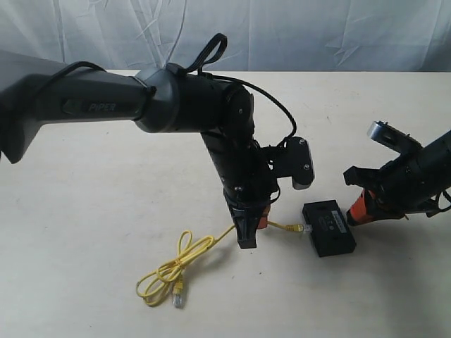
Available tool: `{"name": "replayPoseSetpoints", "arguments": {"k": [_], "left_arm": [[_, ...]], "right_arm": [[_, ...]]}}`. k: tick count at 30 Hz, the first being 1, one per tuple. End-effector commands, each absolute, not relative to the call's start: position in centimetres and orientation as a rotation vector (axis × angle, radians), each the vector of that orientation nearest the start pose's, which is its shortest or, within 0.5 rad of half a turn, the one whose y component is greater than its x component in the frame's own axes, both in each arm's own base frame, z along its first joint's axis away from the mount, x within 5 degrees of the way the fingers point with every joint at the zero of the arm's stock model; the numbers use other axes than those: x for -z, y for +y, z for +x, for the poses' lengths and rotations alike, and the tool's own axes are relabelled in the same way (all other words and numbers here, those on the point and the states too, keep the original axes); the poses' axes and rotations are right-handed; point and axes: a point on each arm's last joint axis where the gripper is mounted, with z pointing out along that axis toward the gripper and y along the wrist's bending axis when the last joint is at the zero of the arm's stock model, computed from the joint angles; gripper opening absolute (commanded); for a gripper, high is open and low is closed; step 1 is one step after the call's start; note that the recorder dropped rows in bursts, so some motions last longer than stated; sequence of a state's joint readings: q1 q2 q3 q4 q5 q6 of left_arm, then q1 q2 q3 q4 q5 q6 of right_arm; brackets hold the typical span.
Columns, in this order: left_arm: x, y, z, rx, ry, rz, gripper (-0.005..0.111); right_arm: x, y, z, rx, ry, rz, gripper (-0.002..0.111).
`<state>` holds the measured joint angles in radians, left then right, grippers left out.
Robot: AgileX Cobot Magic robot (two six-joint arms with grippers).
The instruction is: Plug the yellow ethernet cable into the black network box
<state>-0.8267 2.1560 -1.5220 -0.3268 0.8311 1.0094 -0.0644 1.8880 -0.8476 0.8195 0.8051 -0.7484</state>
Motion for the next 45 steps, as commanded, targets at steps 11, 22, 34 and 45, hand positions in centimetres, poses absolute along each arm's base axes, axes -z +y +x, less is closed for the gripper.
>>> {"name": "replayPoseSetpoints", "arguments": {"k": [11, 22, 34, 45], "left_arm": [[-14.5, -33.4, 27.5, -0.433, -2.295, -2.425, 0.000], [-13.4, -33.5, 27.6, -0.434, -2.284, -2.403, 0.000], [-14.0, -33.7, 27.6, -0.463, -2.332, -2.397, 0.000], [-14.0, -33.7, 27.6, -0.480, -2.416, -2.290, 0.000]], "right_arm": [[-10.7, 3.1, 28.8, -0.902, 2.991, -0.048, -0.001], [-10.6, 3.1, 28.8, -0.904, 2.991, -0.045, -0.001], [-10.2, 3.3, 28.6, -0.961, 3.012, -0.034, -0.001], [-9.6, 3.4, 27.6, -0.978, 3.050, 0.040, -0.001]]}}
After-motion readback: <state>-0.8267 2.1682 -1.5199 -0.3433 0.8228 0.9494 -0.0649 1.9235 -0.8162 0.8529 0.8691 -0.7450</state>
